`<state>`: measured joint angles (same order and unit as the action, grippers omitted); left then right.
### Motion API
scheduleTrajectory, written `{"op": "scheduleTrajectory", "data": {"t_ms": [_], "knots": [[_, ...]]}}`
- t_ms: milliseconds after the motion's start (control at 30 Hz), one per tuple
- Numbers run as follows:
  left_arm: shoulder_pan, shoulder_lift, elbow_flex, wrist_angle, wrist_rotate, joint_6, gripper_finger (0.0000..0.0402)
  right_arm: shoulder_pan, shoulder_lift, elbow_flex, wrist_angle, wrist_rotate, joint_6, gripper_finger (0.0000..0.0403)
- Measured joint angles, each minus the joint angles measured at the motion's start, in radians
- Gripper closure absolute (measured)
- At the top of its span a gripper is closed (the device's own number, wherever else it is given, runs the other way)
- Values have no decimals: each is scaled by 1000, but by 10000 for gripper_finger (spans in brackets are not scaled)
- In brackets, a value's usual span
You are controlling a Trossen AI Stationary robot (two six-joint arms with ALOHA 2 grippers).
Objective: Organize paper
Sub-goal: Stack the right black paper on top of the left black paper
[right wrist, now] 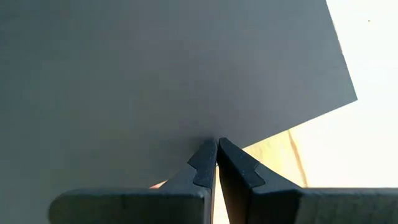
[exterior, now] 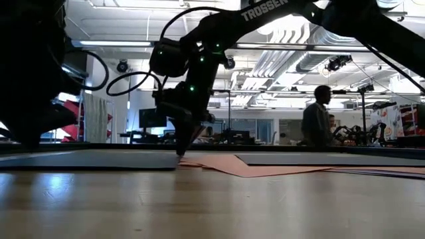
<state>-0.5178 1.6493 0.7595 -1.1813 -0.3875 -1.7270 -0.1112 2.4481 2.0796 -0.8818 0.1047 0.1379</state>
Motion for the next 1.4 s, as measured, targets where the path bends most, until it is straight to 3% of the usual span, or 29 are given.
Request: {"op": "scheduleTrajectory", "data": {"t_ms": [133, 300, 533, 700, 933, 1400], "knots": [[-24, 0, 32, -65, 23, -5, 401, 8, -34, 0, 0, 24, -37, 401], [-101, 0, 132, -38, 22, 116, 401, -24, -55, 0, 66, 33, -103, 402], [-233, -1, 197, 300, 120, 451, 401, -130, -26, 0, 200, -32, -65, 402], [-252, 9, 140, 360, 41, 418, 401, -145, 4, 0, 226, -36, -41, 402], [-251, 8, 54, 372, 91, 340, 401, -143, 53, 0, 228, 18, -47, 403], [-255, 9, 57, 344, 111, 334, 401, -125, 54, 2, 168, -17, -66, 403]]}}
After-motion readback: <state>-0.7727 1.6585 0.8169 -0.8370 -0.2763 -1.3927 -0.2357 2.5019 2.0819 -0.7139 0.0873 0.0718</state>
